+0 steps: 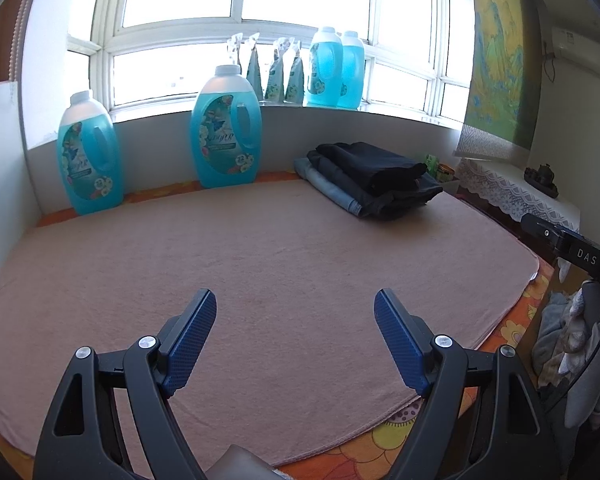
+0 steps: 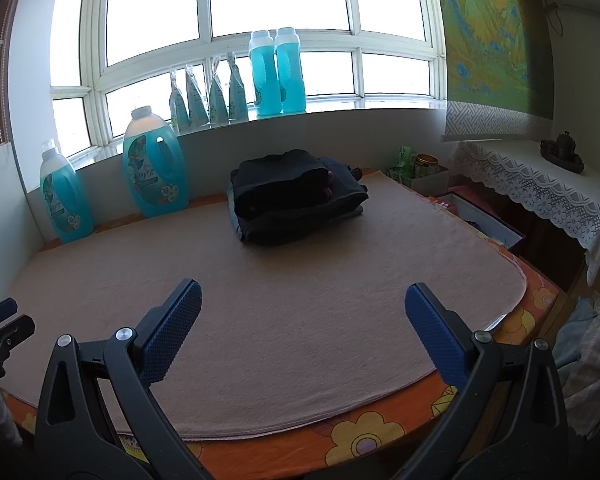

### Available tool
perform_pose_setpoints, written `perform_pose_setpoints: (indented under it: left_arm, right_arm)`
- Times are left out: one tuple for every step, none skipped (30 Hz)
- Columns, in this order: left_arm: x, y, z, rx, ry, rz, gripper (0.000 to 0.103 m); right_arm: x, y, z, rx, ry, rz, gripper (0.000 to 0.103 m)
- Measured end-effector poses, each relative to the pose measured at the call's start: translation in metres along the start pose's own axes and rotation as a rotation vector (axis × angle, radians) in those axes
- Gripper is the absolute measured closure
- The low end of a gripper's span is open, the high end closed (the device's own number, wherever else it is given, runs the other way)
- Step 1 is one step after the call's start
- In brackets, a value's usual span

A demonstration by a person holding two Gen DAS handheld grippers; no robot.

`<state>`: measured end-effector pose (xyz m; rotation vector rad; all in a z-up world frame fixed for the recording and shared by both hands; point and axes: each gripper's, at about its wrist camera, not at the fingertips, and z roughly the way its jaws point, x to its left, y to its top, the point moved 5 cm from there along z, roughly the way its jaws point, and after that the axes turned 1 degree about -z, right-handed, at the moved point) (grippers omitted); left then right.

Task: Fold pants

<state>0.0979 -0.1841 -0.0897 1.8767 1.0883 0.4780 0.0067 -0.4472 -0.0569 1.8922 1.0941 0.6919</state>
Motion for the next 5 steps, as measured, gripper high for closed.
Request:
perform_pose_setpoints:
  left_arm:
    - [0.0003,-0.0005,0.0002,0.0,-0.001,-0.002,0.021]
    - [0.0008,-0.0009,0.0003,-0.001,-0.001,-0.004,0.021]
    - [0.0013,-0.0012,0.0011,0.0,0.0,-0.004,0.022]
    - [0.0014,-0.002,0.0025,0.006,0.003,-0.004,0.022]
    - [0.002,-0.0027,0.0038,0.014,0.007,-0.004,0.022]
  right_arm:
    - [-0.0007,-0.0003,0.0006,0.002,0.002,0.001,0.0]
    - [0.0009,-0.0012,0.0003,0.003,0.003,0.002,0.0]
    - [-0.0008,-0.0012,0.0006,0.006,0.005,0.003,0.0]
    - [-0.0013,-0.0012,0.0011,0.008,0.006,0.005,0.0]
    - [-0.0007,-0.0017,0.0012,0.009,0.009,0.006,0.0]
